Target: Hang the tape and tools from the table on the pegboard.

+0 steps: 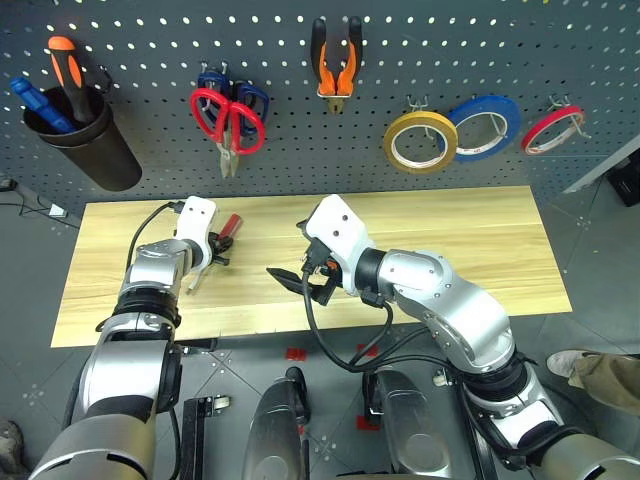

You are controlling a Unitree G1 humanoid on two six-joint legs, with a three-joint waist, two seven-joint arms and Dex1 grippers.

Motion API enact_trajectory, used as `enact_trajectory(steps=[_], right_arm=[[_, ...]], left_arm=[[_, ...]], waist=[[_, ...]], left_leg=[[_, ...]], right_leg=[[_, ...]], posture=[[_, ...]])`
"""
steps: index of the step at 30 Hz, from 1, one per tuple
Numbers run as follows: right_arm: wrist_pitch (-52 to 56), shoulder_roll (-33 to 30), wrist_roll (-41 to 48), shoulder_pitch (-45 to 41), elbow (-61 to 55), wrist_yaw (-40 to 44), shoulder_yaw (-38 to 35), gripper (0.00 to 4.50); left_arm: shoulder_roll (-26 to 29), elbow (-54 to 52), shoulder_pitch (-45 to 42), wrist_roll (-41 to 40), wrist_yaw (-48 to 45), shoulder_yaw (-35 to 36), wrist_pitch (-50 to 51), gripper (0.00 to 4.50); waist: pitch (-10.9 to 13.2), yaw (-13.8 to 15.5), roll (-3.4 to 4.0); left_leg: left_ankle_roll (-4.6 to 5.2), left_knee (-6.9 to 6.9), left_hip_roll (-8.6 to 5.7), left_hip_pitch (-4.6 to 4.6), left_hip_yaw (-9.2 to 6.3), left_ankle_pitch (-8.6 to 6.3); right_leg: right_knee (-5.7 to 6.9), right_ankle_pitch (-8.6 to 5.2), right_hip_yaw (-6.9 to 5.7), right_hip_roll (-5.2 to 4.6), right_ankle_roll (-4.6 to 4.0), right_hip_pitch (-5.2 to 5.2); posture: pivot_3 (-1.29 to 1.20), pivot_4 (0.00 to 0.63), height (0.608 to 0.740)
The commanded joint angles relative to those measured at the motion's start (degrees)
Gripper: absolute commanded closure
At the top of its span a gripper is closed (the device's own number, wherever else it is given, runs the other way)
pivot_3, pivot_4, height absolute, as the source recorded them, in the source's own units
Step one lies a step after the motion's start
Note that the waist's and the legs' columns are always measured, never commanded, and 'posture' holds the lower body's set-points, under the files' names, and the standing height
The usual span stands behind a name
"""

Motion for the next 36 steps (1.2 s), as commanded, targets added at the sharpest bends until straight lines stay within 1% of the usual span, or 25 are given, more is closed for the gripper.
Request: enact_trajectory(steps=[1,3,5,7,8,9,11,12,14,17,19,20,22,24,27,30,33,36], right_arm=[[-4.61,-1.19,1.0,0.62,-1.77,2.36,0.05,0.0],[-5.98,-2.53,1.98,1.39,-2.25,4.1,-0.35,0.0],[-8.29,-4.44,2.46,2.44,-3.07,6.04,-0.27,0.0],[-10.11,-5.46,2.33,2.92,-3.01,6.75,-0.07,0.0],[-12.62,-6.03,1.83,3.28,-2.21,7.28,-0.15,0.0],[-14.52,-6.76,2.11,3.55,-2.7,8.11,-1.16,0.0],[-16.31,-7.6,3.75,3.68,-2.78,9.64,-3.9,0.0],[-15.99,-7.64,4.86,3.56,-2.92,10.01,-5.13,0.0],[-15.15,-7.83,6.61,2.83,-2.51,10.24,-7.68,0.0],[-14.44,-8.26,7.78,1.88,-1.89,10.03,-10.18,0.0],[-14.11,-8.55,8.26,1.31,-1.71,10.03,-10.72,0.0],[-13.55,-8.58,8.3,0.92,-1.65,9.68,-10.88,0.0],[-12.47,-8.35,8.02,0.01,-1.36,8.45,-11.09,0.0],[-10.79,-7.02,8.68,-1.08,-1.07,6.84,-11.85,0.0],[-8.65,-4.81,9.29,-2.49,-0.41,4.35,-12.36,0.0],[-7.95,-2.45,7.72,-4.67,1.2,1.6,-11.37,0.0],[-8.56,-0.74,6.61,-6.06,2.59,-0.56,-10.72,0.0],[-9.06,0.48,6.01,-6.54,3.09,-1.7,-10.04,0.0]], left_arm=[[3.2,-11.56,7.42,-0.34,-6.27,-1.31,-0.61,3.58],[4.83,-21.18,13.16,-1.98,-7.96,0.03,0.71,3.58],[5.68,-32.08,19.54,-4.85,-7.56,4.1,1.51,3.58],[5.69,-38.28,22.95,-6.82,-6.88,6.51,2.69,3.58],[4.79,-41.31,24.4,-8.0,-5.71,8.16,2.1,3.58],[2.37,-51.1,29.35,-10.79,-3.23,12.96,1.31,3.58],[-1.65,-66.25,36.89,-13.89,1.58,19.26,1.51,3.58],[-2.92,-71.45,39.53,-14.49,3.37,21.03,2.57,3.58],[-5.56,-79.84,41.28,-15.92,8.15,24.17,4.8,3.58],[-6.28,-87.47,40.02,-17.63,12.17,25.83,7.29,3.58],[-5.72,-87.7,36.29,-19.45,14.89,27.91,9.18,3.58],[-4.84,-86.18,32.72,-20.63,16.29,29.52,9.43,3.58],[-2.18,-81.88,25.29,-21.15,18.23,31.48,8.71,3.58],[0.49,-76.2,18.84,-19.39,19.79,31.55,6.13,3.58],[3.2,-67.77,12.94,-15.44,20.98,29.52,0.08,3.58],[4.52,-56.38,6.36,-10.5,21.58,25.06,-8.76,3.58],[4.26,-44.1,1.31,-5.75,23.26,21.38,-18.39,3.58],[3.24,-32.8,-3.61,-3.59,24.9,19.15,-26.45,3.58]], waist=[[-0.07,-0.24,-0.04],[-0.22,-0.55,-0.12],[-0.7,-0.75,-0.3],[-1.0,-0.84,-0.44],[-1.04,-0.75,-0.47],[-1.53,-0.76,-0.45],[-3.37,-0.92,-0.55],[-3.89,-0.97,-0.69],[-5.07,-0.98,-0.7],[-6.48,-0.69,-0.7],[-7.22,-0.32,-0.61],[-7.53,-0.22,-0.66],[-7.87,-0.03,-0.8],[-8.04,0.08,-0.86],[-8.62,0.04,-0.71],[-9.31,0.04,-0.64],[-9.51,0.17,-0.67],[-9.65,0.17,-0.76]], left_leg=[[-0.01,-0.01,0.0,-0.01,0.0,0.0],[-0.03,-0.02,0.03,-0.04,-0.03,0.01],[-0.04,-0.01,0.02,-0.11,-0.1,0.01],[-0.04,0.05,0.0,-0.29,-0.26,0.02],[-0.04,0.13,0.0,-0.35,-0.32,0.02],[-0.06,0.18,-0.01,-0.37,-0.37,0.05],[-0.08,0.27,-0.02,-0.68,-0.51,0.07],[-0.06,0.23,-0.11,-0.66,-0.52,0.05],[-0.06,0.17,-0.08,-0.65,-0.55,0.05],[-0.07,0.21,-0.06,-0.57,-0.7,0.08],[-0.02,0.22,-0.06,-0.56,-0.79,0.16],[0.04,0.23,-0.06,-0.53,-0.84,0.24],[0.16,0.25,-0.04,-0.5,-0.93,0.32],[0.11,0.27,0.02,-0.55,-1.14,0.59],[0.09,0.26,0.02,-0.52,-1.14,0.76],[-0.09,0.24,-0.01,-0.52,-1.1,0.89],[-0.1,0.24,0.02,-0.58,-1.14,0.9],[-0.09,0.25,-0.01,-0.62,-1.11,0.9]], right_leg=[[0.0,0.0,-0.01,0.0,0.0,0.0],[-0.02,0.01,-0.01,0.0,-0.01,-0.02],[-0.03,0.01,-0.09,-0.01,-0.01,-0.01],[-0.07,0.01,-0.24,-0.03,-0.02,-0.02],[-0.04,0.02,-0.31,-0.03,-0.03,-0.02],[0.01,0.03,-0.37,-0.04,-0.04,0.0],[-0.03,0.08,-0.48,-0.06,-0.05,-0.13],[-0.11,0.08,-0.51,-0.12,-0.03,-0.04],[-0.21,0.08,-0.59,-0.09,-0.03,0.01],[0.02,0.09,-0.74,-0.06,-0.04,0.06],[0.05,0.24,-0.8,-0.01,-0.19,0.08],[0.06,0.33,-0.81,0.02,-0.21,0.12],[0.07,0.47,-0.83,0.1,-0.23,0.17],[0.03,0.62,-0.97,0.2,-0.29,0.16],[0.06,0.82,-0.94,0.24,-0.37,0.15],[0.11,0.88,-0.88,0.23,-0.39,0.14],[0.1,0.89,-1.03,0.26,-0.4,0.11],[0.07,0.89,-1.21,0.2,-0.4,0.11]], posture=[[-0.24,0.317,0.74],[-0.24,0.279,0.74],[-0.24,0.243,0.74],[-0.24,0.243,0.74],[-0.23,0.204,0.74],[-0.23,0.184,0.74],[-0.21,0.158,0.74],[-0.21,0.158,0.74],[-0.18,0.136,0.74],[-0.17,0.128,0.74],[-0.17,0.126,0.74],[-0.17,0.126,0.74],[-0.18,0.126,0.74],[-0.18,0.122,0.74],[-0.2,0.117,0.74],[-0.21,0.112,0.74],[-0.22,0.111,0.74],[-0.23,0.11,0.74]])
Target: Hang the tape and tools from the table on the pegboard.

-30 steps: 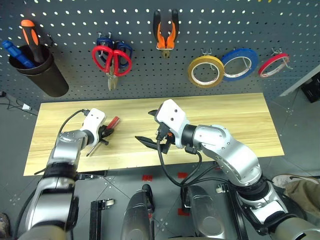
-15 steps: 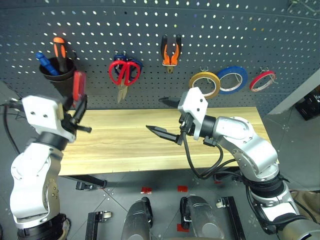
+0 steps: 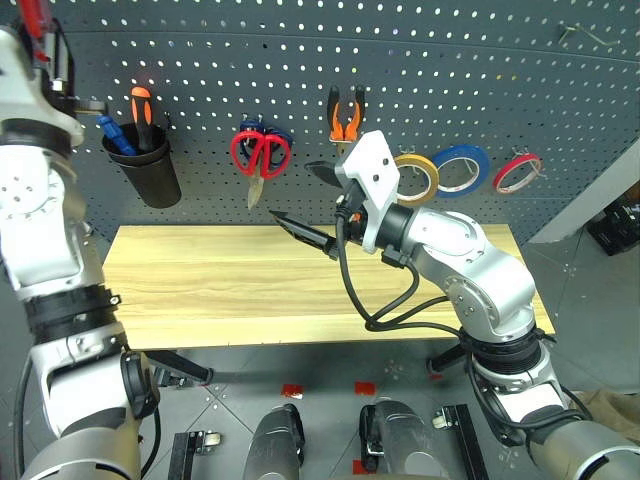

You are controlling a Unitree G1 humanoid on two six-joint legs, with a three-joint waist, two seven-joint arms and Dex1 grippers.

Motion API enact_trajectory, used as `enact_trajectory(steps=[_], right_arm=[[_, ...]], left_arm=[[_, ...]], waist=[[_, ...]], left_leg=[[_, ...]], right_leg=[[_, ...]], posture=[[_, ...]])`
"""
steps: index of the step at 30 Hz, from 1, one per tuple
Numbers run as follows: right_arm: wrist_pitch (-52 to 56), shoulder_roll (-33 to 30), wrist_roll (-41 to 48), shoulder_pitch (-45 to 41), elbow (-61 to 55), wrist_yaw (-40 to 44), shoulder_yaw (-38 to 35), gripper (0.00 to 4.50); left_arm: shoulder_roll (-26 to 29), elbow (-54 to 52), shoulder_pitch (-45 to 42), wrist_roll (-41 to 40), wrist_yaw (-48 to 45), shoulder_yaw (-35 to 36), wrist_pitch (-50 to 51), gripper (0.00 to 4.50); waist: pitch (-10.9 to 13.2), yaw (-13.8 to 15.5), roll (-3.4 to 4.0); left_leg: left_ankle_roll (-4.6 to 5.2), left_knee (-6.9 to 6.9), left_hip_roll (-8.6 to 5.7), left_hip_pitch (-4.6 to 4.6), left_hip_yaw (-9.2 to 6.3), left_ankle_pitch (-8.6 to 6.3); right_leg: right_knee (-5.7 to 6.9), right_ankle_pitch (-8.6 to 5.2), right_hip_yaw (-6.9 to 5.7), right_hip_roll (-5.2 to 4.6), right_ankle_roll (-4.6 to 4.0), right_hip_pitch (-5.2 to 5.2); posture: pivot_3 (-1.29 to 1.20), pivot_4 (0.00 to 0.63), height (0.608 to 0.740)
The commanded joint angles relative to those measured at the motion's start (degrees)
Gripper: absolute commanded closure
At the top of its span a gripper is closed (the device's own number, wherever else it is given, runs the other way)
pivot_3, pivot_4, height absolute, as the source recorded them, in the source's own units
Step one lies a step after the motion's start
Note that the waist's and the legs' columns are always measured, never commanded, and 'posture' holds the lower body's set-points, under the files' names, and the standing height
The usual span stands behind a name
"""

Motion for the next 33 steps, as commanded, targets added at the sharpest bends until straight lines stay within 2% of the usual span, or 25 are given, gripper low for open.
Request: enact_trajectory(steps=[1,10,15,17,18,26,29,33], right_arm=[[-1.25,1.14,-0.93,-1.26,-0.34,-1.62,0.26,0.0],[0.49,3.62,-0.16,-2.23,-1.27,-2.27,1.79,0.0],[1.47,3.8,-0.12,-2.02,-1.97,-2.4,2.32,0.0],[1.74,3.65,-0.16,-1.88,-2.17,-2.42,2.41,0.0],[1.86,3.59,-0.17,-1.84,-2.22,-2.43,2.41,0.0],[1.86,2.79,-0.51,-1.41,-1.89,-2.27,2.55,0.0],[1.78,2.63,-0.56,-1.21,-1.89,-2.32,2.66,0.0],[1.53,2.49,-0.71,-0.75,-1.77,-2.47,2.76,0.0]], left_arm=[[-0.55,11.38,-6.12,2.99,2.48,-2.46,-10.87,3.58],[-2.2,30.03,-13.56,6.24,6.94,-6.4,-23.4,3.58],[-2.41,31.53,-11.52,6.15,9.45,-6.27,-25.94,3.58],[-2.35,30.34,-9.62,5.1,10.39,-5.19,-26.32,2.86],[-2.51,29.5,-8.57,4.46,10.58,-4.79,-26.44,2.69],[-4.15,20.74,-3.51,2.7,13.05,-3.57,-25.84,0.28],[-5.18,15.7,-1.66,2.95,13.24,-4.38,-24.44,0.28],[-6.98,8.37,1.64,3.43,9.09,-8.64,-20.2,0.28]], waist=[[-0.03,-0.07,-0.02],[-0.03,-1.62,-0.02],[-0.04,-2.96,-0.01],[-0.04,-3.27,-0.01],[-0.04,-3.51,-0.01],[-0.04,-4.14,0.0],[-0.04,-4.18,0.01],[-0.05,-4.06,0.01]], left_leg=[[0.01,0.01,-0.02,-0.02,0.0,0.0],[0.01,0.09,0.01,-0.11,-0.08,0.01],[0.01,0.1,0.02,-0.11,-0.1,0.01],[0.01,0.11,0.02,-0.11,-0.1,0.01],[0.01,0.11,0.02,-0.1,-0.1,0.01],[0.02,0.22,0.01,-0.11,-0.21,0.01],[0.03,0.34,0.0,-0.1,-0.27,0.01],[0.03,0.5,0.01,-0.09,-0.47,0.0]], right_leg=[[0.0,0.0,-0.02,-0.03,0.0,0.0],[0.04,0.0,-0.19,-0.04,0.01,-0.02],[0.07,0.0,-0.2,-0.04,0.01,-0.02],[0.08,0.0,-0.18,-0.04,0.01,-0.02],[0.08,0.0,-0.17,-0.04,0.01,-0.02],[0.13,0.01,-0.2,-0.04,0.01,0.04],[0.14,0.01,-0.2,-0.05,0.01,0.14],[0.21,0.01,-0.21,-0.05,0.01,0.29]], posture=[[-0.24,0.109,0.74],[-0.27,0.126,0.74],[-0.28,0.138,0.74],[-0.28,0.14,0.74],[-0.28,0.141,0.74],[-0.28,0.144,0.74],[-0.28,0.144,0.74],[-0.28,0.14,0.74]])
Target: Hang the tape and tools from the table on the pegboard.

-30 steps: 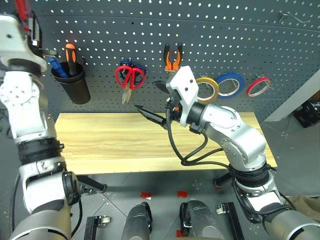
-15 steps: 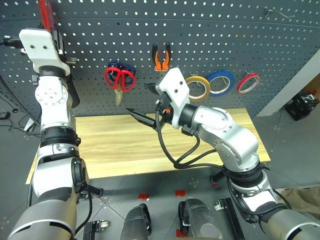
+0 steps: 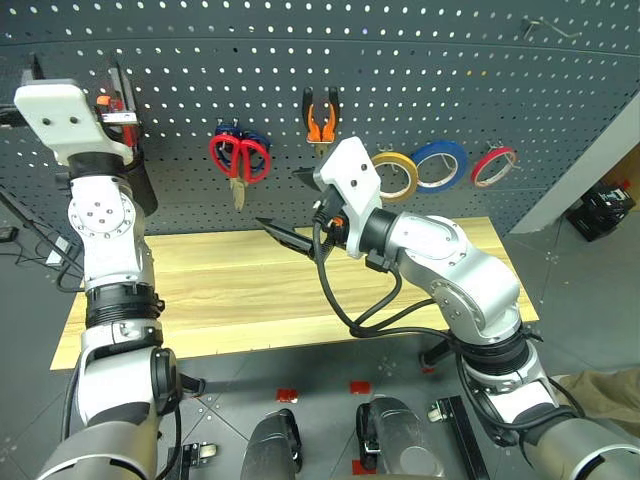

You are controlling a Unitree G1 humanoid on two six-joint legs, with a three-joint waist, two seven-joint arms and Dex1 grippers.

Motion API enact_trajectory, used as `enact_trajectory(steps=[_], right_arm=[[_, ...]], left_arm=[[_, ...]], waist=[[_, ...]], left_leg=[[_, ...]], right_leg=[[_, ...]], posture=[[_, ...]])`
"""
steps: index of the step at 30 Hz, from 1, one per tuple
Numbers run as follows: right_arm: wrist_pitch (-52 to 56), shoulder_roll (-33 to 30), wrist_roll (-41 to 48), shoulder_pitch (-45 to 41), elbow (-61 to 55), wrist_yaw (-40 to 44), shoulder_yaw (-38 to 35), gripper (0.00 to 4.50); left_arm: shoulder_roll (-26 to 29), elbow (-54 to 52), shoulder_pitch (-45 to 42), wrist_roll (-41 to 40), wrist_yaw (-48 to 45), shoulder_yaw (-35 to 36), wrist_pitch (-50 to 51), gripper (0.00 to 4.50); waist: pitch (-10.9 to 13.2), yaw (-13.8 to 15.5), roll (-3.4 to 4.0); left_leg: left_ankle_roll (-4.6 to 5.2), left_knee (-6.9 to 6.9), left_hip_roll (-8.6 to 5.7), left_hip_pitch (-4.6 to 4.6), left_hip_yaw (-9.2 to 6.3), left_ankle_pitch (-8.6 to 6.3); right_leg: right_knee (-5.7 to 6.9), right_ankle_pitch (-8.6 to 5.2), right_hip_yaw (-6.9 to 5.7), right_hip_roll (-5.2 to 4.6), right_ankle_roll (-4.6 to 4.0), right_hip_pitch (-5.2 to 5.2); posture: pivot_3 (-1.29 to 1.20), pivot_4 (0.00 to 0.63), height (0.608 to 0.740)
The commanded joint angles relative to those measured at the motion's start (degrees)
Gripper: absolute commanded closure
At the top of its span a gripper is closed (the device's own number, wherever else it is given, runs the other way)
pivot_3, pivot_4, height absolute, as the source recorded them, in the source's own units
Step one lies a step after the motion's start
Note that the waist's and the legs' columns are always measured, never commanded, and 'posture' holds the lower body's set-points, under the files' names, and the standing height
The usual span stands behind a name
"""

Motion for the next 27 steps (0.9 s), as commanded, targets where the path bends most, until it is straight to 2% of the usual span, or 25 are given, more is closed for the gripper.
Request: enact_trajectory(steps=[1,4,8,11,14,18,21,24,27], right_arm=[[-1.22,-0.3,-0.13,0.59,-2.16,0.05,0.29,0.0],[-1.88,-1.15,-0.61,1.48,-2.27,0.22,0.76,0.0],[-3.11,-3.99,-1.5,4.79,-2.81,0.45,0.7,0.0],[-4.37,-5.62,-1.78,6.98,-3.25,0.76,0.6,0.0],[-5.67,-7.24,-2.07,11.43,-3.38,0.8,-0.32,0.0],[-13.33,-7.21,-6.98,19.44,3.62,-4.58,-2.51,0.0],[-26.34,-6.2,-11.58,24.56,11.36,-9.4,-4.88,0.0],[-35.39,-4.61,-13.26,26.65,19.06,-13.43,-8.7,0.0],[-38.6,-2.81,-11.98,26.24,28.26,-17.3,-14.46,0.0]], left_arm=[[-1.7,-8.95,4.0,-0.25,-3.79,-3.49,4.82,0.28],[-2.95,-14.69,9.67,-1.49,-4.62,-3.28,10.52,0.28],[-3.82,-24.0,21.28,-4.97,-6.52,-1.76,23.51,0.28],[-4.29,-26.96,24.94,-7.86,-6.03,-0.11,33.84,0.28],[-4.84,-31.1,28.49,-8.63,-5.05,1.34,39.24,0.28],[-4.47,-33.0,32.87,-8.18,-7.26,0.24,42.48,0.28],[-5.29,-32.5,35.28,-8.15,-8.71,0.21,41.33,0.28],[-5.97,-31.77,36.68,-9.19,-10.16,0.96,40.88,0.28],[-6.43,-30.18,37.29,-8.51,-9.61,1.94,39.69,0.28]], waist=[[-0.04,0.08,0.05],[-0.26,-0.06,0.35],[-0.33,-0.45,0.46],[-0.33,-0.13,0.46],[-0.56,0.17,0.46],[-1.44,1.22,0.47],[-2.03,1.53,0.5],[-2.46,1.57,0.59],[-3.16,1.49,0.6]], left_leg=[[0.0,0.05,-0.01,0.0,-0.05,0.0],[0.03,0.13,-0.03,0.11,-0.08,-0.02],[0.03,0.15,0.03,0.2,-0.1,-0.02],[0.03,0.19,0.04,0.22,-0.17,-0.01],[0.2,0.24,0.01,0.23,-0.27,-0.01],[0.22,0.23,-0.01,0.34,-0.29,-0.02],[0.21,0.19,-0.02,0.57,-0.22,-0.04],[0.21,0.19,-0.02,0.56,-0.21,-0.04],[0.19,0.2,0.0,0.64,-0.18,-0.03]], right_leg=[[0.03,0.0,-0.03,0.0,0.0,0.04],[0.03,0.0,-0.02,0.0,0.0,0.21],[0.19,-0.01,0.02,0.02,0.0,0.2],[0.34,-0.02,-0.01,0.03,-0.01,0.19],[0.46,-0.02,-0.04,0.04,-0.02,0.21],[0.41,-0.02,-0.03,0.03,-0.02,0.35],[0.34,-0.03,-0.01,0.03,-0.03,0.53],[0.3,-0.02,0.01,0.03,-0.03,0.53],[0.32,0.0,0.06,0.04,-0.08,0.54]], posture=[[-0.28,0.14,0.74],[-0.28,0.137,0.74],[-0.27,0.134,0.74],[-0.25,0.128,0.74],[-0.24,0.122,0.74],[-0.23,0.108,0.74],[-0.23,0.098,0.74],[-0.22,0.083,0.74],[-0.21,0.068,0.74]])
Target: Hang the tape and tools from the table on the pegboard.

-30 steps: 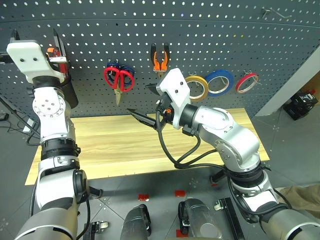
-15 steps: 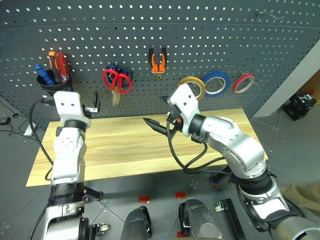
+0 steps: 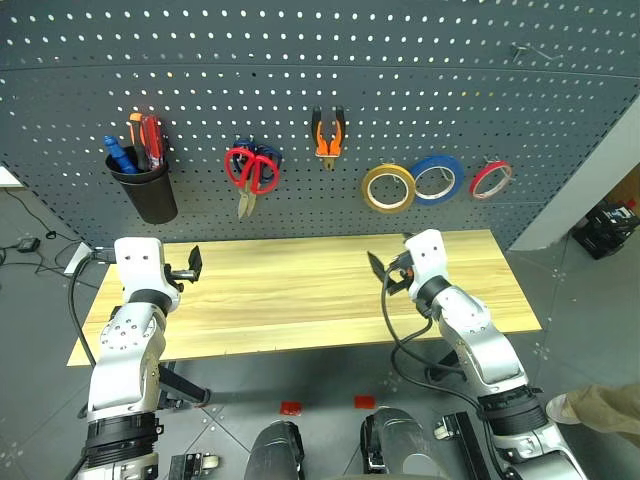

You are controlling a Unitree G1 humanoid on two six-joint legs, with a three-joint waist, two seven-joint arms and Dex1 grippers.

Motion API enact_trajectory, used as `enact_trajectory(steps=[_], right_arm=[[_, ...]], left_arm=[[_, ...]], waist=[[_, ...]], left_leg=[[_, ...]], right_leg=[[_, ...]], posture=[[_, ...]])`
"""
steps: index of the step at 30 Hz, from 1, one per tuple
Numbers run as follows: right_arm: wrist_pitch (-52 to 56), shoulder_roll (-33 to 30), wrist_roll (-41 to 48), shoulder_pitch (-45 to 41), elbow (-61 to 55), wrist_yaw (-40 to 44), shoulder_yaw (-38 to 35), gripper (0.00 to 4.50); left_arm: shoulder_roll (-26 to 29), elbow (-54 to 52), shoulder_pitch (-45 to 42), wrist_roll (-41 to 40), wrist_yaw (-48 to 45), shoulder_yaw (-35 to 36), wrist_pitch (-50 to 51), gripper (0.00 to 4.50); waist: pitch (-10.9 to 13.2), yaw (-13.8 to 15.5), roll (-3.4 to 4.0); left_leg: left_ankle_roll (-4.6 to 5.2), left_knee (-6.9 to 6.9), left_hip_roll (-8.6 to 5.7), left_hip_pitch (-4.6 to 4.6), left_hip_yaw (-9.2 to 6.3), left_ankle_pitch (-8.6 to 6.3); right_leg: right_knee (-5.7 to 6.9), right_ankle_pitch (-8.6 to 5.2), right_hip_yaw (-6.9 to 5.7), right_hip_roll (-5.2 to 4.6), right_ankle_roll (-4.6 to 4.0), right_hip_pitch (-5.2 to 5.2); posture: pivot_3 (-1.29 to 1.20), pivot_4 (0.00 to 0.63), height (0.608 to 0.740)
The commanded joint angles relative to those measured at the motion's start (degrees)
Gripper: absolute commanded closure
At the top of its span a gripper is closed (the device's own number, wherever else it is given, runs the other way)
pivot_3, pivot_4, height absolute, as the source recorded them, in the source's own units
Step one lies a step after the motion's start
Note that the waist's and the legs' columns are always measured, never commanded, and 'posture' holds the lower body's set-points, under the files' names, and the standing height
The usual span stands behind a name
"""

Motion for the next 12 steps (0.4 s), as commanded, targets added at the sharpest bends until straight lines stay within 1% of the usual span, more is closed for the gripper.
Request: enact_trajectory(steps=[1,5,12], right_arm=[[-5.31,1.35,0.98,-1.39,8.08,-4.54,-7.19,0.0],[-8.24,1.21,1.01,-3.32,16.42,-5.9,-10.96,0.0],[-11.59,0.04,0.75,-6.11,25.57,-4.78,-12.79,0.0]], left_arm=[[-0.27,0.56,0.41,0.12,0.3,1.82,-2.45,0.28],[-1.15,1.46,1.03,-0.12,1.02,2.61,-2.96,0.28],[-3.13,1.24,3.0,0.5,2.32,3.47,-3.53,0.28]], waist=[[-0.74,-0.02,0.05],[-1.78,-0.05,0.33],[-3.23,-0.12,0.61]], left_leg=[[0.0,-0.01,0.0,0.02,0.0,0.0],[0.01,-0.05,-0.01,0.14,0.08,0.0],[0.01,-0.08,0.01,0.24,0.12,-0.01]], right_leg=[[0.0,0.0,0.01,0.0,-0.01,0.01],[0.01,0.0,0.09,0.01,-0.01,0.08],[0.03,0.0,0.15,0.06,-0.01,0.11]], posture=[[-0.21,0.065,0.74],[-0.2,0.04,0.74],[-0.18,0.01,0.74]])
